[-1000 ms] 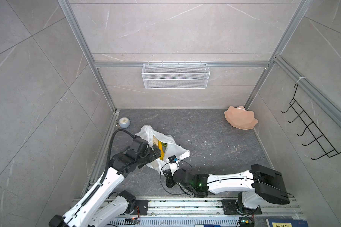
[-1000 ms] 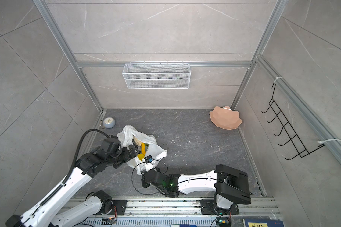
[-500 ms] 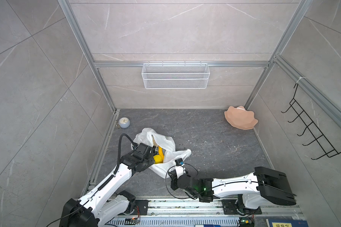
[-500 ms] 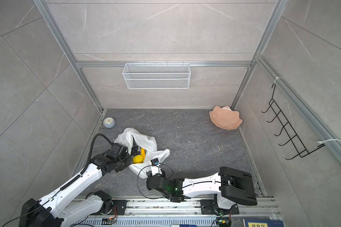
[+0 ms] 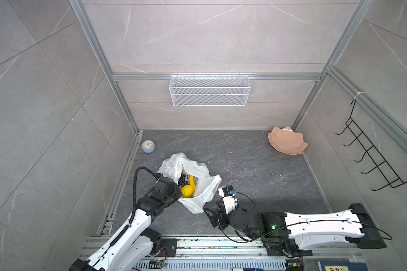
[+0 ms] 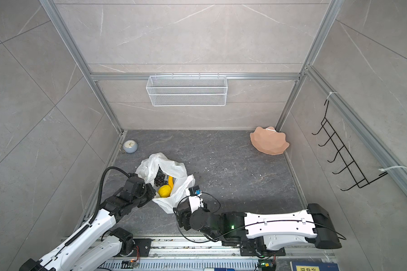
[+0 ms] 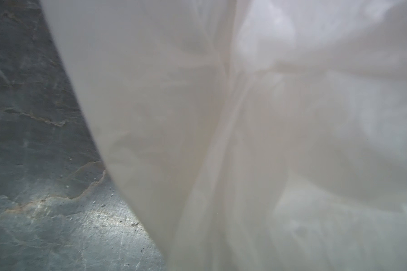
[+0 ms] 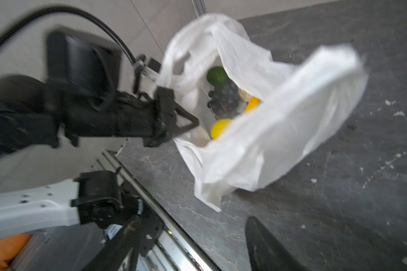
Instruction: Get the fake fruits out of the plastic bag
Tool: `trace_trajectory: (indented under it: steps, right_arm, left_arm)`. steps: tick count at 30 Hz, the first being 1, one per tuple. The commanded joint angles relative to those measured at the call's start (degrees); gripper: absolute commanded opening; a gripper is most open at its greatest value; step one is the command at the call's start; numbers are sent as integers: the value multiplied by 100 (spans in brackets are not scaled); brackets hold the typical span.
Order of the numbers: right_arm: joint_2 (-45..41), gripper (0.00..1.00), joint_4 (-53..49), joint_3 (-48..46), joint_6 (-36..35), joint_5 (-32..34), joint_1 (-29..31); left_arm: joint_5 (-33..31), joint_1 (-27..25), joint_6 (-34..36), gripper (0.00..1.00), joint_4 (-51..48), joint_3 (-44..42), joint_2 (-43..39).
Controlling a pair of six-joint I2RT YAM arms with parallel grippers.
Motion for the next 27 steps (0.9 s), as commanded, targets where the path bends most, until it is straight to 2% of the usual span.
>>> trace_trajectory:
  steps: [1,3,5,7,9,13,16,20,24,27]
  right_arm:
    - [393,72,-1205,1107,-355,217,54]
    - [970,74,-1864,1956,-67,399,-52]
    - [1666,72,-2641,2812,418,132,-568]
    - [2115,67,-2738,3037,735,-503,-1061]
    - [2489,63,-2384,2964,810,-1078,-1445]
    - [3205,57,-2846,3236,870,-1213,-1529]
    - [3194,51,-2723,2652,1049,-1362,-1520]
    - [2786,44,-1317,1142,1172,-1732,-1378]
    - [3047,39,-225,548,1224,-1873,-1263]
    - [3183,37,532,214,1359,-1825,-1397]
  left_arm:
    - [210,-28,203,0,543,41,134]
    - [219,-52,208,0,603,76,194]
    - [209,-72,163,0,672,71,188]
    - [219,-80,135,0,738,47,148]
    - [227,-88,101,0,778,34,109]
    - [206,-92,76,0,861,54,86]
    - [-5,-72,-37,0,1001,69,62]
    - [-31,178,-152,0,1513,104,162]
    - [968,695,-317,0,2540,124,576]
    - [1500,805,-203,0,2777,388,797]
